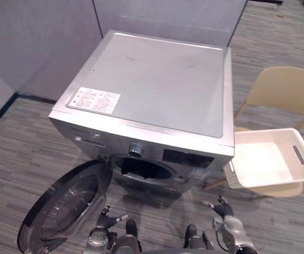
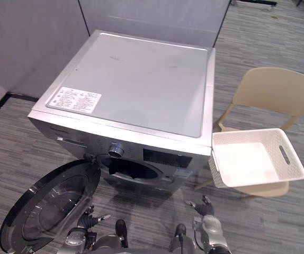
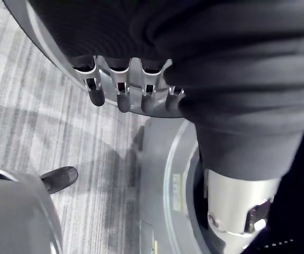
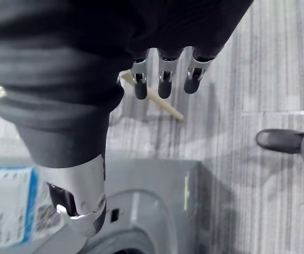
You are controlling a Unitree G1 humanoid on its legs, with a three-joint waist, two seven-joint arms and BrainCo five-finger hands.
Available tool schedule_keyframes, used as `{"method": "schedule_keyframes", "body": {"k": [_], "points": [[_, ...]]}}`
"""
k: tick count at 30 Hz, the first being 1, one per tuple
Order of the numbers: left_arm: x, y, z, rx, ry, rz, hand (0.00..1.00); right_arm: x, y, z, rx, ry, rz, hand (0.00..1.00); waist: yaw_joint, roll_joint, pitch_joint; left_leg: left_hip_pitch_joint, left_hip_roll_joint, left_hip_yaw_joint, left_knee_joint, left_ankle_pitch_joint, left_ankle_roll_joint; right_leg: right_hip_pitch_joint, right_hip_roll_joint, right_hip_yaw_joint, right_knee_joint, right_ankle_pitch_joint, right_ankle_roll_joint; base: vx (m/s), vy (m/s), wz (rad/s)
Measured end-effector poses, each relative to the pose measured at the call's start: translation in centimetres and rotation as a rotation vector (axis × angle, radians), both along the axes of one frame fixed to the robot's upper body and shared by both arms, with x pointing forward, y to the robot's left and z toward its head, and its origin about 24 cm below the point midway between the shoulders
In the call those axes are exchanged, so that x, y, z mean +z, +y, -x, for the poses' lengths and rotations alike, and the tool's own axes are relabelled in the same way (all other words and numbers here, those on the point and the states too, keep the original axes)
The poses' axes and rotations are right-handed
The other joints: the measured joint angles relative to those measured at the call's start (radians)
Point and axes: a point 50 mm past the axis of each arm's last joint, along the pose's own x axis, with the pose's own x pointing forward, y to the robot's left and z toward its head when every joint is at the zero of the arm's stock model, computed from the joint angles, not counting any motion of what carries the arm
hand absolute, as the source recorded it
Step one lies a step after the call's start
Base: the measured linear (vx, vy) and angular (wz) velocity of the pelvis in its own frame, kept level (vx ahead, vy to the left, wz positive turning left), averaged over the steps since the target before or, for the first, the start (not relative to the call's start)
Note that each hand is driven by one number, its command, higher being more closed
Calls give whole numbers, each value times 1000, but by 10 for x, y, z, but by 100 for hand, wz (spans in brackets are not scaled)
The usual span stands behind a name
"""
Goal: Pick up the laundry basket with both hands and put the clothes into the washing machine.
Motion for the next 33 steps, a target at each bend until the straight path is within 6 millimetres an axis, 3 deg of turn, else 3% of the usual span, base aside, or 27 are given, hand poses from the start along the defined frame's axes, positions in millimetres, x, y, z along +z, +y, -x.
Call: {"method": "schedule_keyframes", "body": {"k": [2, 3, 4, 5, 6, 8, 9, 10, 11, 12, 13, 14, 15, 16, 18, 20, 22, 25, 28, 33], "points": [[4, 0, -4, 10, -35, -12, 0, -3, 16, 3, 22, 9, -26, 0, 9, -30, 0, -10, -22, -43, 56, 1, 0, -5, 9, 28, 309, -69, 25, -66, -32, 65], [6, 0, -5, 17, -50, -16, 0, -2, 26, 2, 36, 5, -44, 0, 27, -51, -7, -50, -42, -55, 107, -3, 5, 30, 37, 35, 297, -72, 38, -64, -42, 57], [8, -3, -6, 26, -62, -8, 0, 1, 26, -4, 41, -13, -41, 0, 40, -50, -9, -81, -43, -56, 135, -3, 6, 50, 48, 51, 230, -111, 70, -171, 33, 16], [8, -15, -8, 50, -81, 25, 0, 8, 23, -17, 46, -49, -25, 0, 65, -11, 9, -104, -27, -58, 134, 11, 13, 91, 88, 40, 119, -137, 71, -166, 31, -15], [8, -19, -6, 63, -84, 43, 0, 12, 23, -23, 49, -66, -20, 0, 79, 0, 19, -112, -17, -49, 128, 23, 14, 111, 97, 42, 83, -159, 61, -225, 19, -14], [12, -26, -12, 72, -117, 67, 0, 20, 24, -36, 41, -108, -15, 0, 85, 7, 26, -183, -31, -49, 145, 50, 24, 131, 102, 24, -65, -217, -25, -235, -51, 1], [13, -28, -16, 69, -123, 72, 0, 27, 20, -45, 31, -142, -7, 0, 86, 45, 52, -212, -14, -56, 154, 67, 15, 153, 128, 17, -167, -210, -20, -314, -46, 3], [12, -33, -16, 58, -123, 83, 0, 25, 9, -41, -1, -138, 7, 0, 82, 90, 73, -217, 5, -83, 131, 103, -22, 169, 164, 4, -214, -164, -32, -325, -37, 8], [11, -35, -14, 49, -116, 85, 0, 22, 2, -36, -17, -123, 21, 0, 77, 100, 71, -216, 8, -93, 101, 137, -29, 165, 171, -10, -221, -147, -42, -331, -2, 41], [11, -32, -13, 39, -115, 75, 0, 12, -11, -20, -35, -53, 82, 0, 67, 92, 72, -209, -10, -114, 24, 204, -100, 162, 154, -42, -243, -125, -50, -280, 16, 61], [13, -33, -16, 30, -122, 74, 0, 6, -19, -10, -55, -10, 110, 0, 55, 82, 80, -228, -6, -98, 63, 187, -77, 144, 139, -72, -241, -117, -58, -275, 28, 69], [14, -31, -16, 36, -128, 70, 0, 0, -27, 3, -87, 39, 135, 0, 50, 70, 83, -237, -5, -79, 147, 146, -29, 131, 120, -81, -229, -111, -60, -238, 37, 53], [15, -27, -16, 35, -133, 57, 0, -6, -36, 19, -94, 86, 176, 0, 45, 48, 91, -234, 3, -69, 251, 63, 7, 111, 97, -81, -225, -94, -56, -254, 94, 28], [15, -27, -17, 30, -135, 54, 0, -9, -45, 30, -92, 118, 191, 0, 44, 50, 90, -214, 36, -58, 326, -13, -7, 93, 86, -80, -229, -76, -49, -222, 122, 16], [16, -28, -19, 20, -136, 55, 0, -12, -55, 37, -128, 124, 98, 0, 27, 52, 88, -163, 75, -69, 356, -92, -26, 90, 68, -96, -226, -61, -30, -151, 222, 31], [16, -32, -20, -20, -135, 53, 0, -9, -64, 36, -154, 128, 144, 0, 22, 62, 83, -93, 73, -101, 283, -141, -68, 103, 56, -111, -235, -43, 4, -106, 252, 39], [23, -35, -30, -100, -166, 27, 0, -12, -57, 30, -173, 150, 147, 0, 18, 29, 59, -61, -11, -114, 140, -88, -37, 123, 10, -133, -310, 11, 39, -95, 214, 49], [35, -38, -43, -143, -236, 17, 0, -10, -53, 23, -174, 138, 142, 0, 14, 27, 48, -60, -56, -136, 106, -64, -13, 139, -18, -151, -350, 40, 50, -57, 183, 48], [72, -44, -69, -130, -438, 26, 0, -10, -37, 15, -169, 130, 111, 0, 16, 46, 36, -42, -99, -139, 66, -42, 9, 172, -40, -144, -406, 77, 54, -21, 132, 9], [142, -41, -103, -84, -790, 51, 0, -12, -27, 13, -152, 157, 107, 0, 0, 41, 15, 7, -117, -125, -23, 3, 17, 198, -34, -135, -488, 125, 44, 35, 7, -15]]}}
